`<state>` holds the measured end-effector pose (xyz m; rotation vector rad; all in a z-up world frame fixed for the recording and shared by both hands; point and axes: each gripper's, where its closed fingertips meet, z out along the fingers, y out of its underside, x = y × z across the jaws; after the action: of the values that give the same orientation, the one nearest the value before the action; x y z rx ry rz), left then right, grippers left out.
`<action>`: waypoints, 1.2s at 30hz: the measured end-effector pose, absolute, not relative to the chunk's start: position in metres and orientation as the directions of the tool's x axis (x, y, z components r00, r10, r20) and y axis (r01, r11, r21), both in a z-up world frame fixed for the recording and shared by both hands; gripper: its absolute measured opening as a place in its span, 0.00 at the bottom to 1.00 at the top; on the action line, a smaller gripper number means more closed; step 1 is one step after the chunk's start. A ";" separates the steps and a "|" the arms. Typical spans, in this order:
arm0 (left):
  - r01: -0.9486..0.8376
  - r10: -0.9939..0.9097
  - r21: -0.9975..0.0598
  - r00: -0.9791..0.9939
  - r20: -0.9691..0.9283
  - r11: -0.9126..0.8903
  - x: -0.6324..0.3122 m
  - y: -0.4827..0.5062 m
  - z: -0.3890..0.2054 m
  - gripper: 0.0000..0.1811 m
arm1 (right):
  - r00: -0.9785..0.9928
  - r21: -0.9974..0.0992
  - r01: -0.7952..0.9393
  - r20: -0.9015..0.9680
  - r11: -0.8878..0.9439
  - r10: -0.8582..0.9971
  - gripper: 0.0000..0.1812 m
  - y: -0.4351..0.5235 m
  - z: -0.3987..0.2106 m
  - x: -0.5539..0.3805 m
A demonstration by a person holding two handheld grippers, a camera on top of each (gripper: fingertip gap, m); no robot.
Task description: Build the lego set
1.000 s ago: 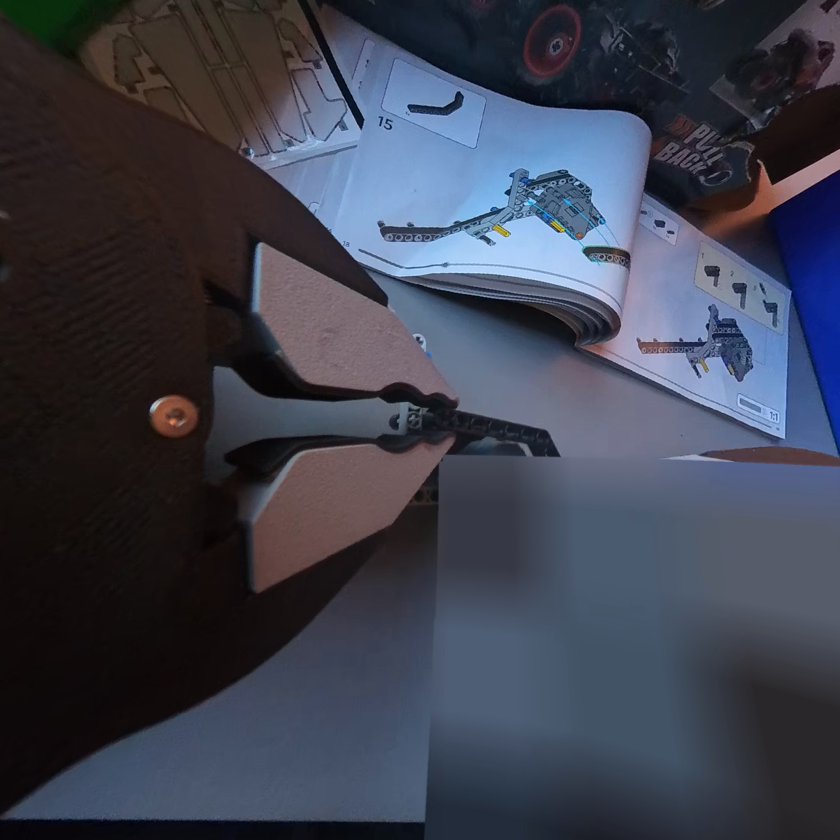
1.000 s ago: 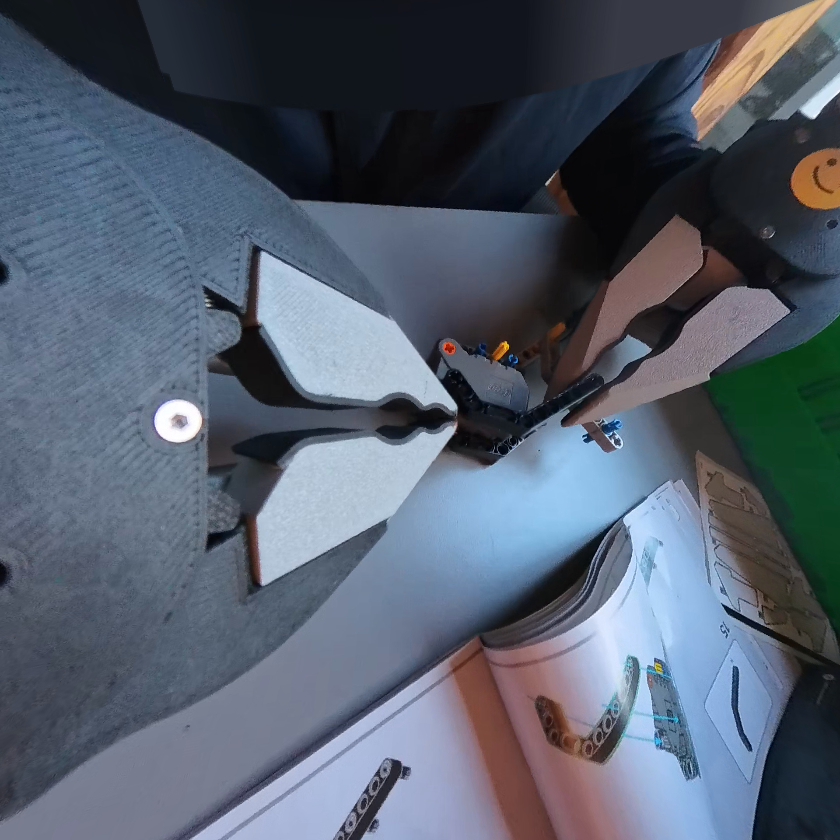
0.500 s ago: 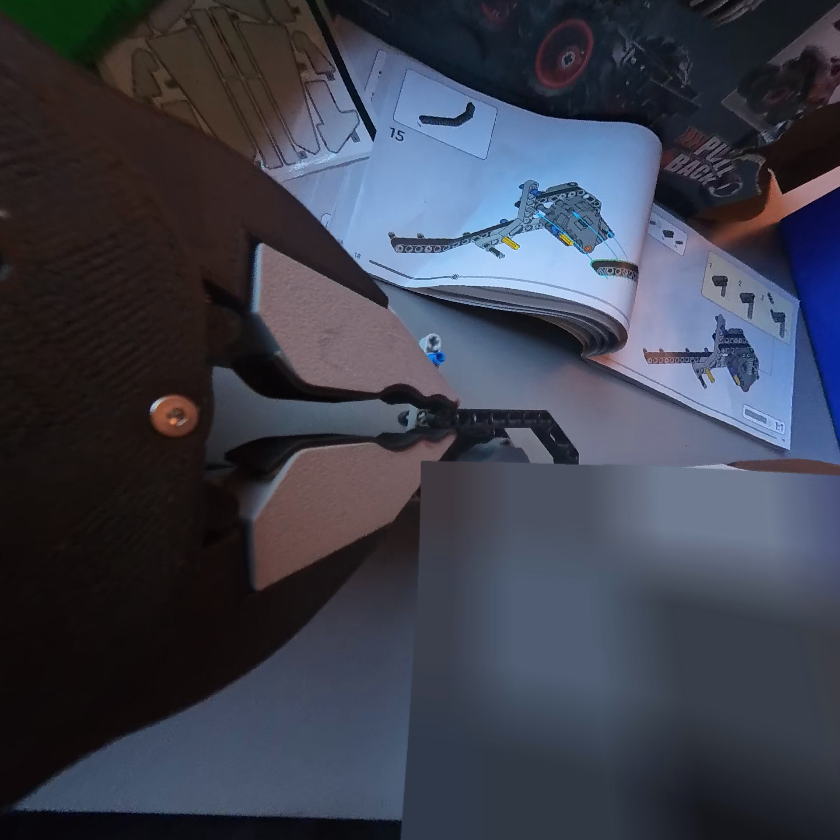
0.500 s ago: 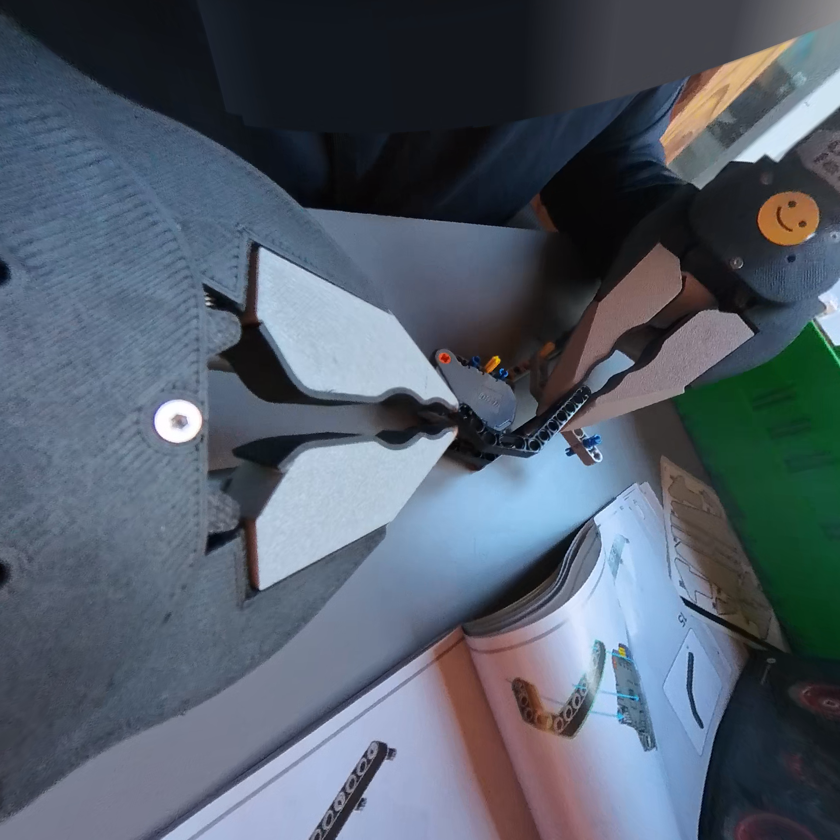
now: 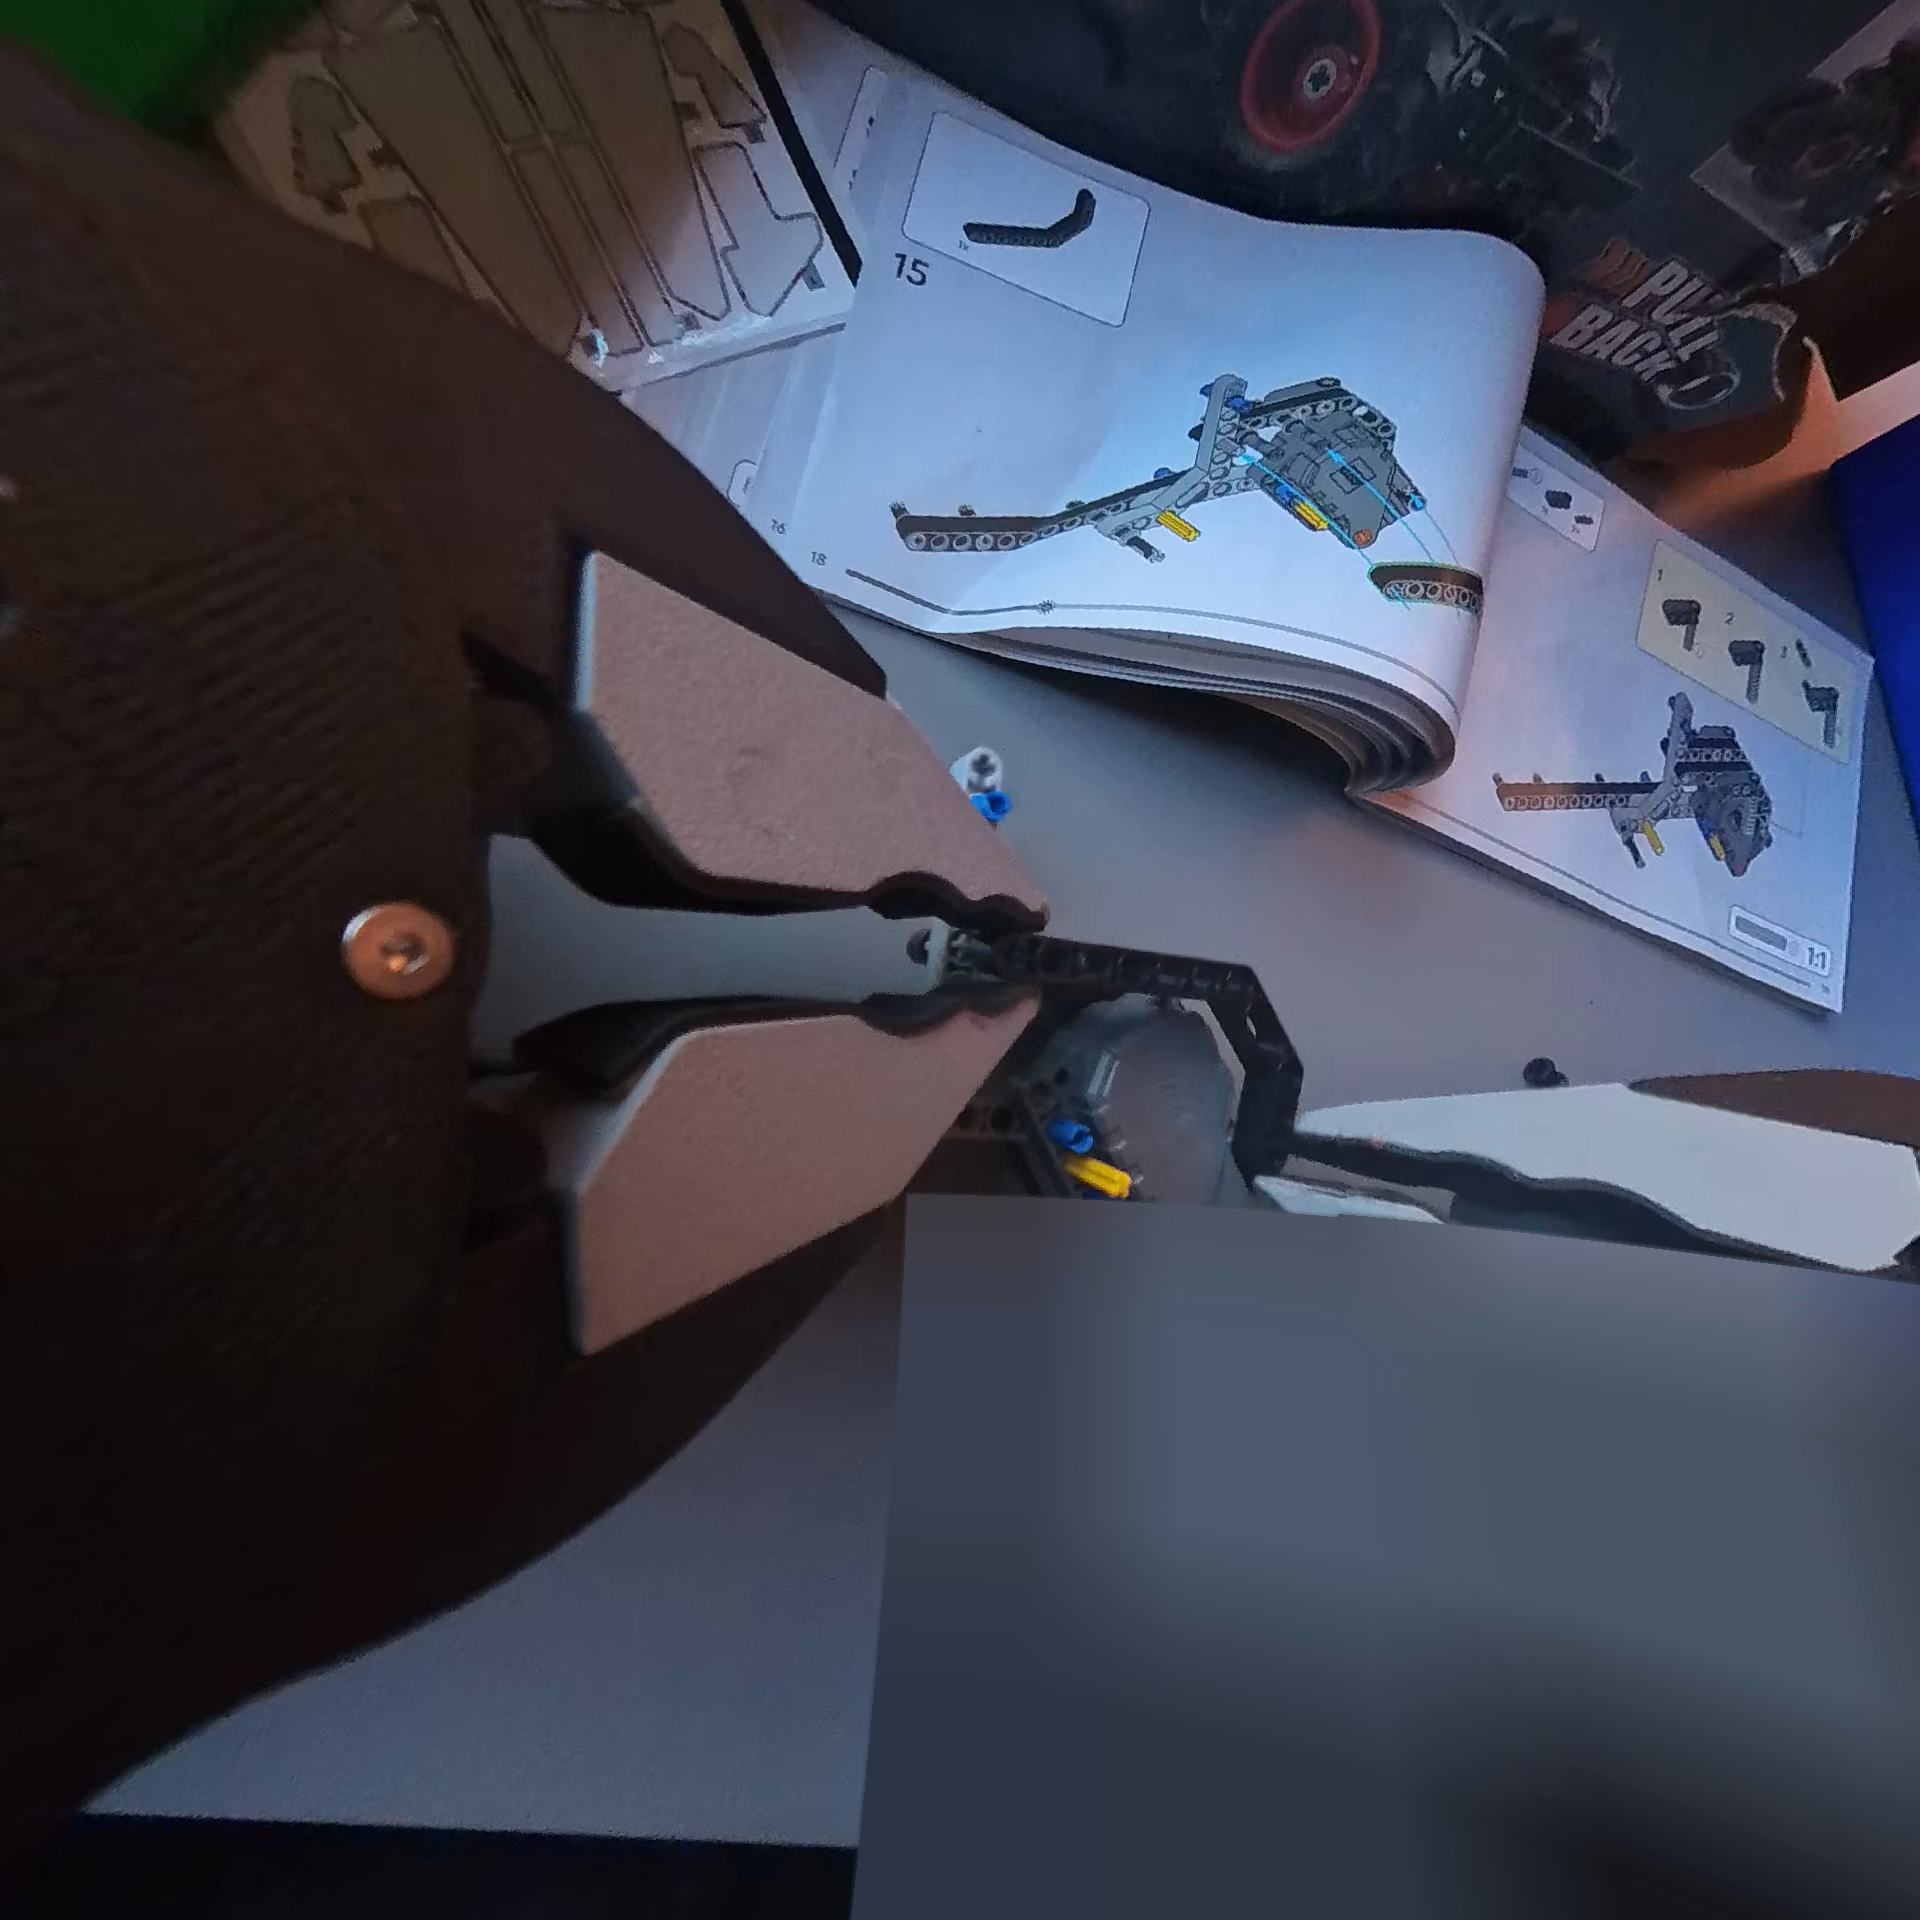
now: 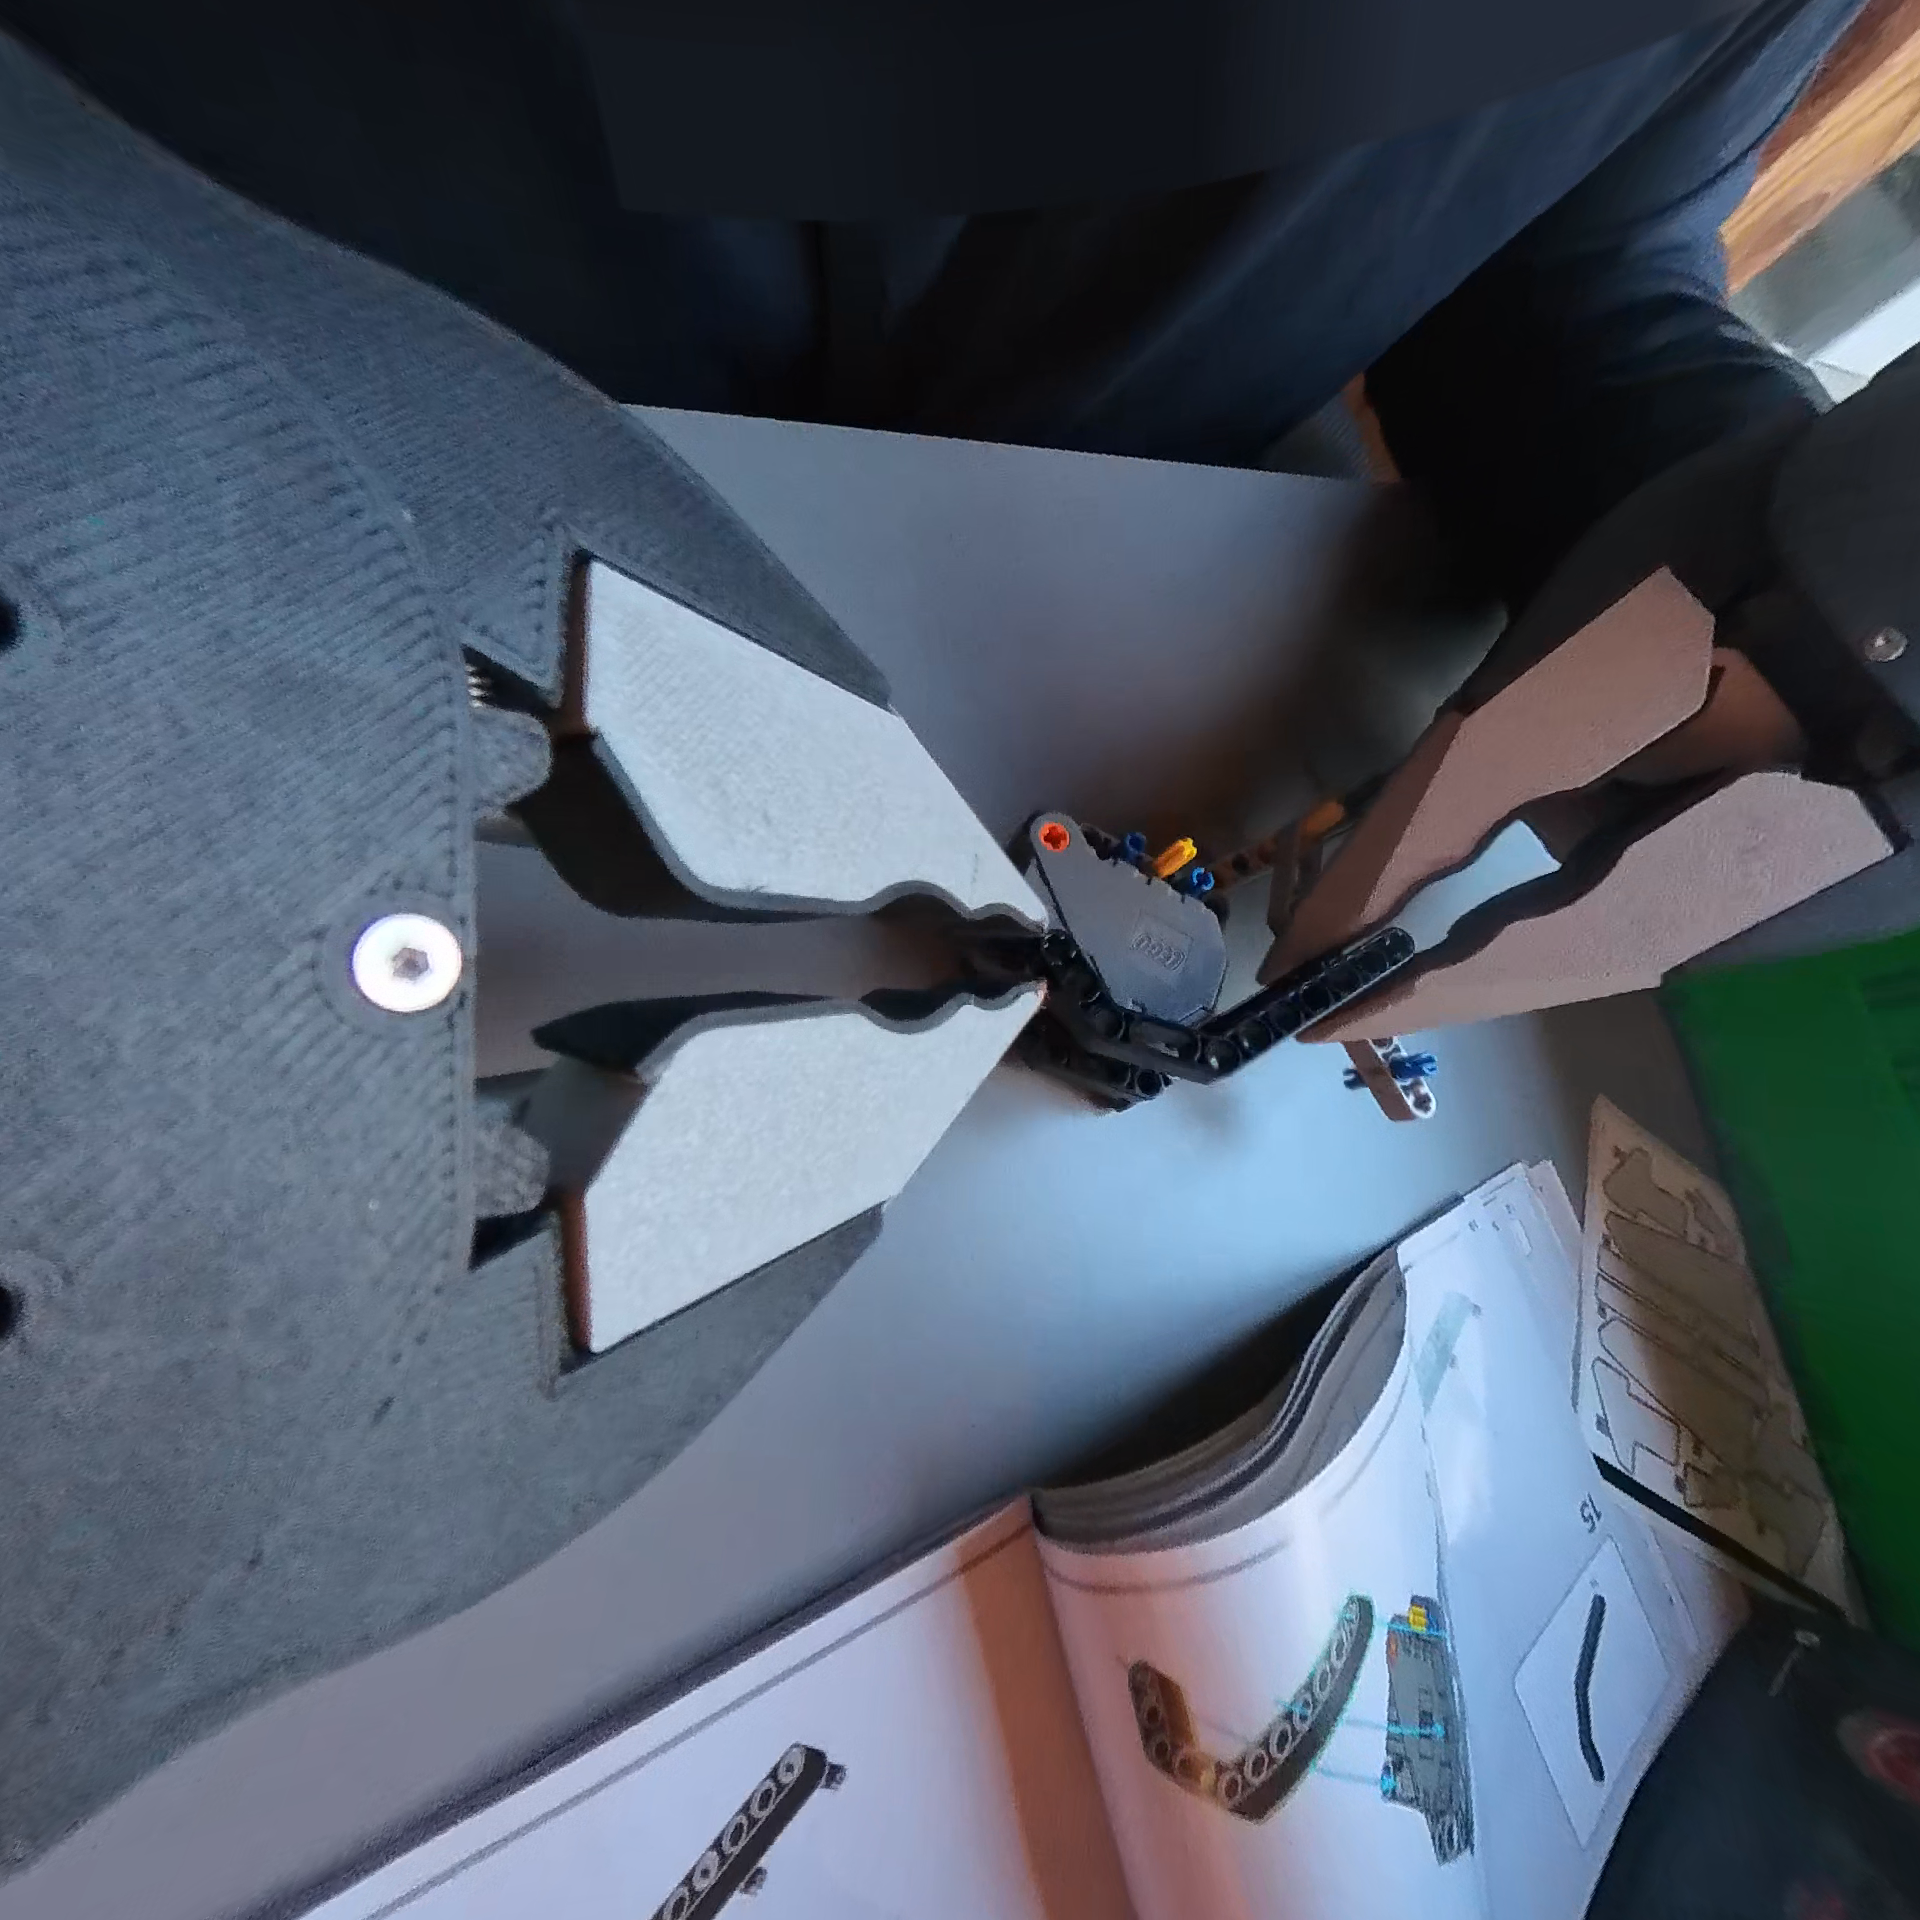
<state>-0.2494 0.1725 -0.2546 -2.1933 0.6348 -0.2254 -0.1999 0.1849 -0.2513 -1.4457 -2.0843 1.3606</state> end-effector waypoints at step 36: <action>-0.417 -0.574 -0.754 0.816 -0.064 -0.508 -0.245 0.177 -0.252 0.02 | -0.488 -0.822 0.568 -0.304 0.033 0.818 0.00 0.187 -0.239 -0.196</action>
<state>-0.2449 0.1775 -0.2519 -2.1787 0.7251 -0.2458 -0.1963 0.1871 -0.2386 -1.4260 -2.0591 1.4369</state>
